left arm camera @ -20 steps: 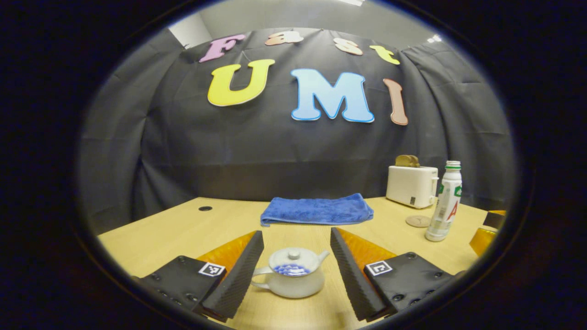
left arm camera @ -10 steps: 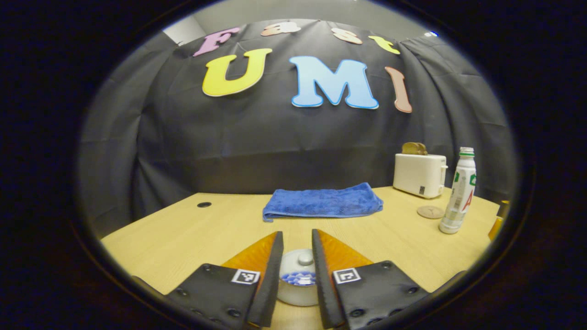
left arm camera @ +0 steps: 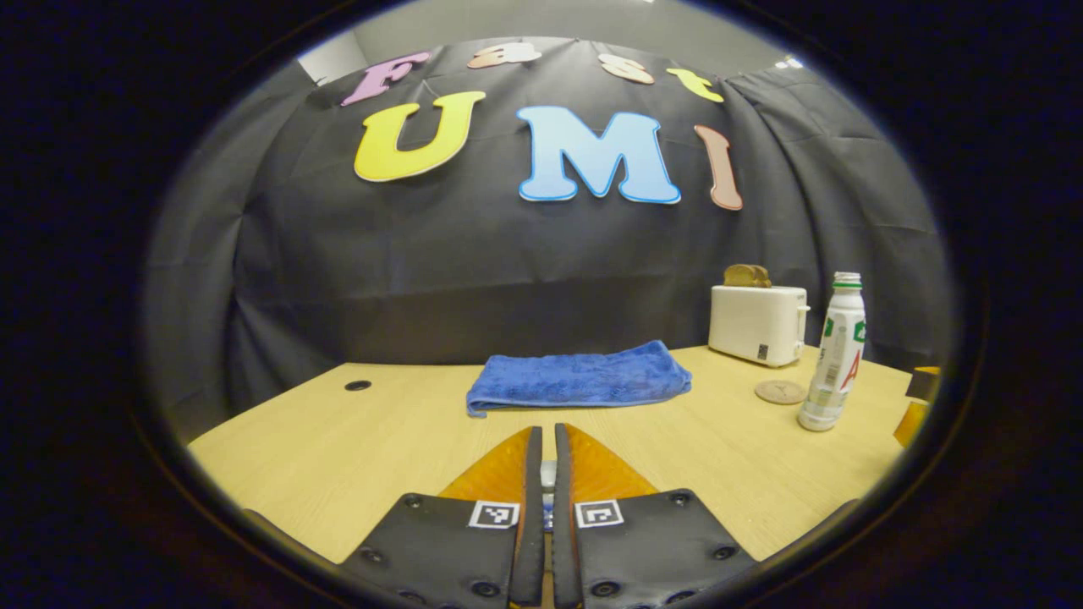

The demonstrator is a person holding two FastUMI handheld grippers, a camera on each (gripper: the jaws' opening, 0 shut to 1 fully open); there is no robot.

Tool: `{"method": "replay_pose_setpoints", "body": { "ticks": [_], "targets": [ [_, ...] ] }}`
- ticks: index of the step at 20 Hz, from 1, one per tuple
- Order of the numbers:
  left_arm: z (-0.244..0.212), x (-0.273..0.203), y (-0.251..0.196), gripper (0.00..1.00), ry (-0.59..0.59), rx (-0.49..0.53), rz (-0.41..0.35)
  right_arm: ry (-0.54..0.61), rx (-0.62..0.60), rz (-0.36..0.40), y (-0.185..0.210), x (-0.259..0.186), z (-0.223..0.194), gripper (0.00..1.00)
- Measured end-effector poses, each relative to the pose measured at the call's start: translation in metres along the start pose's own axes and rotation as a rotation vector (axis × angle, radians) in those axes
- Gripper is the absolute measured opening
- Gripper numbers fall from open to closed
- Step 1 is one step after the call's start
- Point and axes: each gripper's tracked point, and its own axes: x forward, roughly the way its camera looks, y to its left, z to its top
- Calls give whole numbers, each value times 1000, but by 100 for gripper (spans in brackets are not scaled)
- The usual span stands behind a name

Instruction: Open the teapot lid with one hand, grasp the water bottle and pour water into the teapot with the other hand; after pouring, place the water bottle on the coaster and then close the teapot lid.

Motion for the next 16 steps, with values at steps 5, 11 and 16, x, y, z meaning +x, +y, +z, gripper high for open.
{"method": "replay_pose_setpoints", "body": {
  "ticks": [5,11,16],
  "targets": [
    [14,-11,-5,14,-43,-30,-26,11,0,-88,-42,25,7,95],
    [37,-30,-3,10,-120,-23,-32,58,-22,-156,-78,71,5,95],
    [43,-38,4,10,-142,-34,-28,109,-77,-164,-89,108,-10,94]
  ]
}}
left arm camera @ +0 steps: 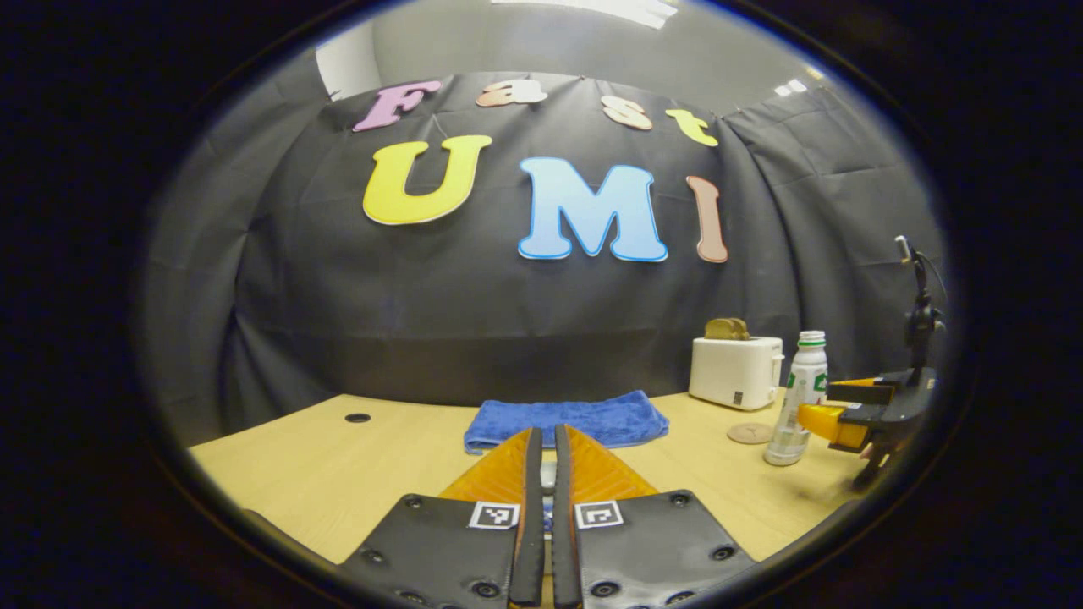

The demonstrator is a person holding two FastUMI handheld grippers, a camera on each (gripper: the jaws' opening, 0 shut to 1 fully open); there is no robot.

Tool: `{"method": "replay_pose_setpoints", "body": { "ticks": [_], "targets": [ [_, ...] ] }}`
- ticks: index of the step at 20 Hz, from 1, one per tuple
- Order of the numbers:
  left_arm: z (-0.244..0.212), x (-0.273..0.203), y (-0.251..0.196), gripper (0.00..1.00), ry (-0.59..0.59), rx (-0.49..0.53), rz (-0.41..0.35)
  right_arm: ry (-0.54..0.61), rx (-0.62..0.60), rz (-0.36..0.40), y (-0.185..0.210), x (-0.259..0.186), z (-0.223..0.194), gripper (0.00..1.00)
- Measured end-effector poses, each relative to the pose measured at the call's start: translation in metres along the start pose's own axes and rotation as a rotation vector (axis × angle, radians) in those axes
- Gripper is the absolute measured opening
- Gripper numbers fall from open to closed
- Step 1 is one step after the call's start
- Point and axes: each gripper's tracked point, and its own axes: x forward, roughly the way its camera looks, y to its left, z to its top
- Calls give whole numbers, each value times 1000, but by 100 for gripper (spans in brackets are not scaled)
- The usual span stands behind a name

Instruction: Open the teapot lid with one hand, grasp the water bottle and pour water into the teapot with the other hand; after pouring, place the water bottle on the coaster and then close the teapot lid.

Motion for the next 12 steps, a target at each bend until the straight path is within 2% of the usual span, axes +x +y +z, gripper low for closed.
{"method": "replay_pose_setpoints", "body": {
  "ticks": [1,2,3,7,8,9,10,11,12],
  "targets": [
    [-2,0,1,14,2,7,3,13,0,4,0,7,-3,94],
    [-3,0,2,6,3,8,2,21,-11,5,0,13,-5,94],
    [-2,0,0,10,3,7,-1,22,-20,2,-2,19,-4,94],
    [-4,-3,3,10,7,17,5,11,0,19,-3,35,-2,93],
    [-4,-6,2,10,6,18,7,8,5,22,-1,31,0,79],
    [0,-8,1,14,3,19,7,10,2,25,-1,35,-1,76],
    [6,-12,-3,10,-6,20,1,8,-9,25,0,35,-1,73],
    [14,-19,-6,14,-20,24,-3,7,-25,28,1,32,1,74],
    [23,-26,-11,10,-38,30,-10,5,-33,35,3,30,2,74]
  ]
}}
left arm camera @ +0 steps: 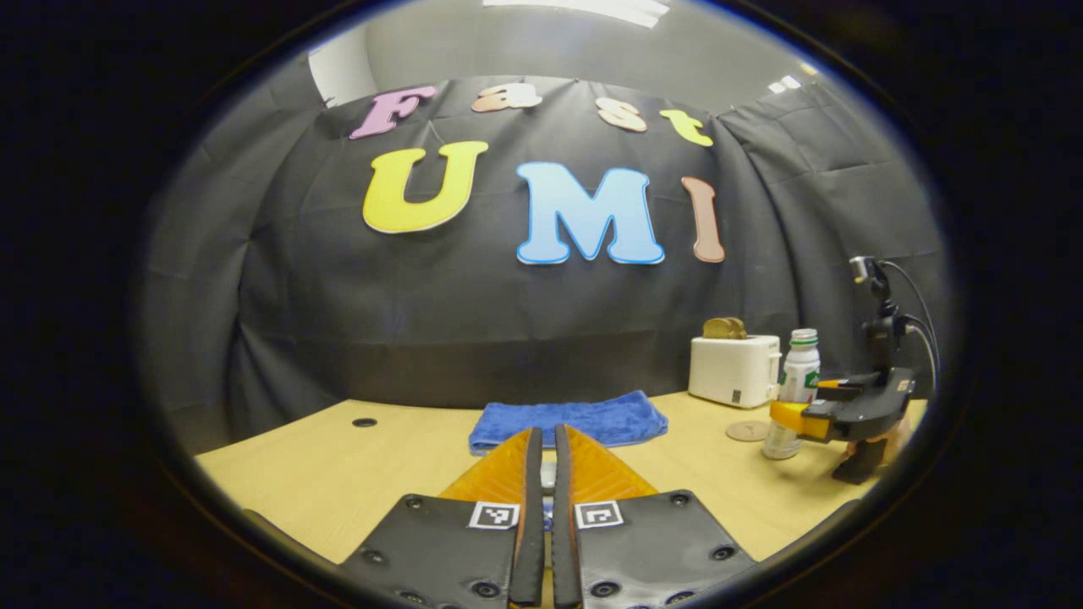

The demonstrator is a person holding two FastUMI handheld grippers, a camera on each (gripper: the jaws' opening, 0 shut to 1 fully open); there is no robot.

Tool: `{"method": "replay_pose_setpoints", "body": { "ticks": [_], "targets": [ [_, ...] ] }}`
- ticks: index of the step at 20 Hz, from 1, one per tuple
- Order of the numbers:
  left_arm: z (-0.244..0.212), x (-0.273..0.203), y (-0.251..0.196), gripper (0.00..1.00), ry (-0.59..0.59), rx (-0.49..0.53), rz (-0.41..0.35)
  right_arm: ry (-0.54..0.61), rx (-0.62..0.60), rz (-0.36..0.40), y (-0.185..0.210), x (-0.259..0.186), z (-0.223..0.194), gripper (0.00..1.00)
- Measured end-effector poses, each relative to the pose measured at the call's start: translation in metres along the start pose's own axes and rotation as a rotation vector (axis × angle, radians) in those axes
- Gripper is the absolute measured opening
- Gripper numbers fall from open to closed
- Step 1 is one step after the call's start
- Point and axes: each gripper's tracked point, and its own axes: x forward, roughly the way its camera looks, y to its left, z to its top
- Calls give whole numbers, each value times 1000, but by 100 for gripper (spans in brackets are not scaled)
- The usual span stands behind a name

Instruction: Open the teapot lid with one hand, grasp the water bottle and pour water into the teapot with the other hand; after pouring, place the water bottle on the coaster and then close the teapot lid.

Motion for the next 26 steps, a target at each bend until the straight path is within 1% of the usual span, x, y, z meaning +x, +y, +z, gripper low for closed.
{"method": "replay_pose_setpoints", "body": {
  "ticks": [1,3,5,6,7,8,10,11,12,13,14,17,18,19,22,24,26],
  "targets": [
    [4,-10,-3,14,-9,1,-9,-11,-2,10,3,-3,7,74],
    [4,-29,-8,14,-14,-2,-23,-34,-24,26,11,-13,20,74],
    [12,-50,-8,14,-11,4,-32,-35,-95,46,26,-23,27,74],
    [17,-61,-7,10,-14,-1,-36,-36,-129,59,33,-26,30,74],
    [20,-72,-7,14,-19,-6,-44,-33,-162,80,43,-31,33,74],
    [22,-84,-7,14,-23,-5,-47,-32,-192,97,52,-35,34,74],
    [19,-105,-2,14,-25,20,-38,-29,-264,119,70,-41,37,74],
    [15,-112,5,10,-24,38,-24,-29,-306,127,79,-45,37,74],
    [9,-119,11,14,-13,46,-12,-33,-346,143,91,-47,37,74],
    [-1,-124,13,10,3,38,-10,-36,-391,153,102,-50,37,74],
    [-8,-128,16,14,18,16,-10,-40,-435,166,112,-50,36,70],
    [-19,-139,24,14,43,-48,-7,-47,-541,201,142,-51,33,70],
    [-19,-143,26,10,41,-63,-7,-54,-577,206,149,-49,33,70],
    [-17,-149,26,14,37,-70,-8,-61,-618,206,155,-48,35,70],
    [-15,-164,28,14,17,-86,-15,-67,-749,223,174,-39,33,70],
    [-24,-171,36,14,34,-93,2,-66,-831,239,184,-36,30,71],
    [-24,-178,47,14,33,-90,24,-79,-913,230,192,-30,32,70]
  ]
}}
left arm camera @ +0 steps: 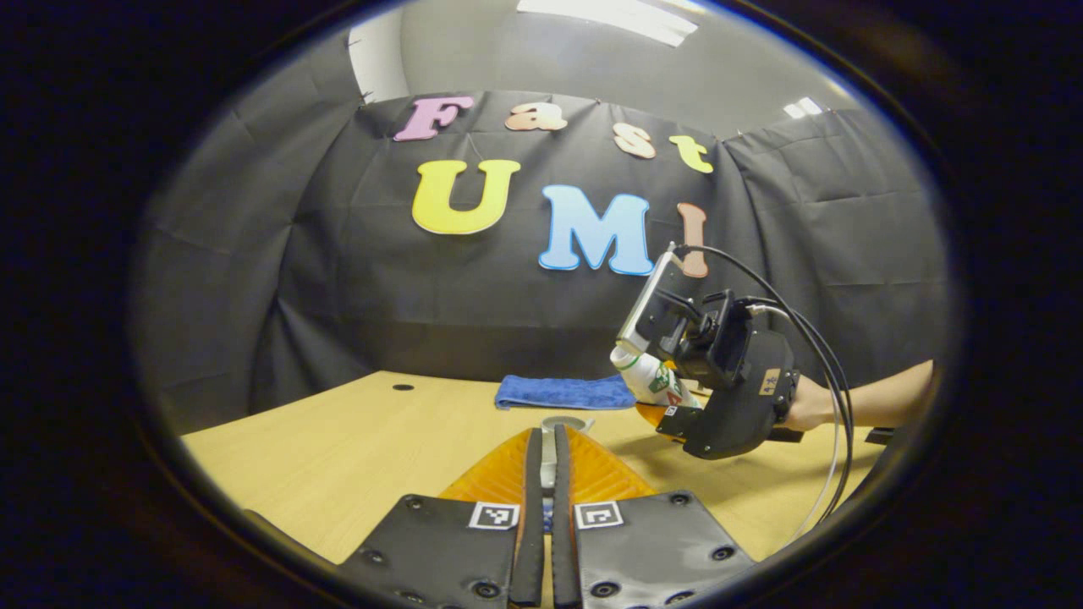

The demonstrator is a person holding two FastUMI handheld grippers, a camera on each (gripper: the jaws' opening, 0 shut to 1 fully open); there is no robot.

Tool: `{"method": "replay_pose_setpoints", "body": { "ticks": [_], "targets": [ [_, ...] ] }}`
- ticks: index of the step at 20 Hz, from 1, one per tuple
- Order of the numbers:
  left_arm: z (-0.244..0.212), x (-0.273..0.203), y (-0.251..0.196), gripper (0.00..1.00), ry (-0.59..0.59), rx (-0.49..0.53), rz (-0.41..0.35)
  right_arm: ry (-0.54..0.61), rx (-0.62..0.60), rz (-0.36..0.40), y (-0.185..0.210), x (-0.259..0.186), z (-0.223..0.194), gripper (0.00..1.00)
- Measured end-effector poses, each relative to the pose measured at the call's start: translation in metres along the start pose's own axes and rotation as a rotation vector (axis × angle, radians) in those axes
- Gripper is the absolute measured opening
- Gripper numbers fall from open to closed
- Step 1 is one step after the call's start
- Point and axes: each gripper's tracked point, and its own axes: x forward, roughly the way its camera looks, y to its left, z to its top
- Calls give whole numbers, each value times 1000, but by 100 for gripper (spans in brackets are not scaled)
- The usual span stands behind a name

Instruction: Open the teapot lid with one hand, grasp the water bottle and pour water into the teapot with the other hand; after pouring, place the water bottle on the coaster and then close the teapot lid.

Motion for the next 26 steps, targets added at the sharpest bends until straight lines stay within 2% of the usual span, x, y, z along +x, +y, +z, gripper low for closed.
{"method": "replay_pose_setpoints", "body": {
  "ticks": [3,4,5,6,8,9,11,12,15,16,17,20,21,22,26],
  "targets": [
    [-5,-3,0,14,9,-13,0,22,-131,-11,3,9,0,70],
    [-7,-4,0,10,13,-14,-2,33,-169,-16,3,11,-2,70],
    [-8,-3,-1,14,17,-11,-3,40,-202,-15,5,12,-3,70],
    [-9,-3,-2,10,23,-10,-3,41,-228,-13,7,13,-2,71],
    [-11,-5,-4,10,24,-4,-4,42,-277,-11,9,17,-2,68],
    [-11,-7,-2,5,19,0,0,39,-304,-13,10,16,-2,70],
    [-9,-8,2,14,9,6,14,32,-363,-4,15,16,0,70],
    [-9,-8,4,14,11,5,15,29,-400,-7,14,17,1,70],
    [-13,-7,4,5,21,2,14,19,-502,-39,8,24,10,70],
    [-12,-7,6,14,20,2,17,18,-531,-46,7,24,10,70],
    [-12,-7,7,10,17,-1,17,17,-551,-47,6,24,11,71],
    [-9,-8,12,10,5,2,35,15,-599,-49,6,30,14,70],
    [-7,-9,13,14,5,3,38,11,-616,-52,5,30,16,70],
    [-8,-9,13,10,5,4,40,-1,-636,-55,6,30,18,68],
    [-7,-9,15,10,6,8,43,-22,-713,-76,3,31,24,70]
  ]
}}
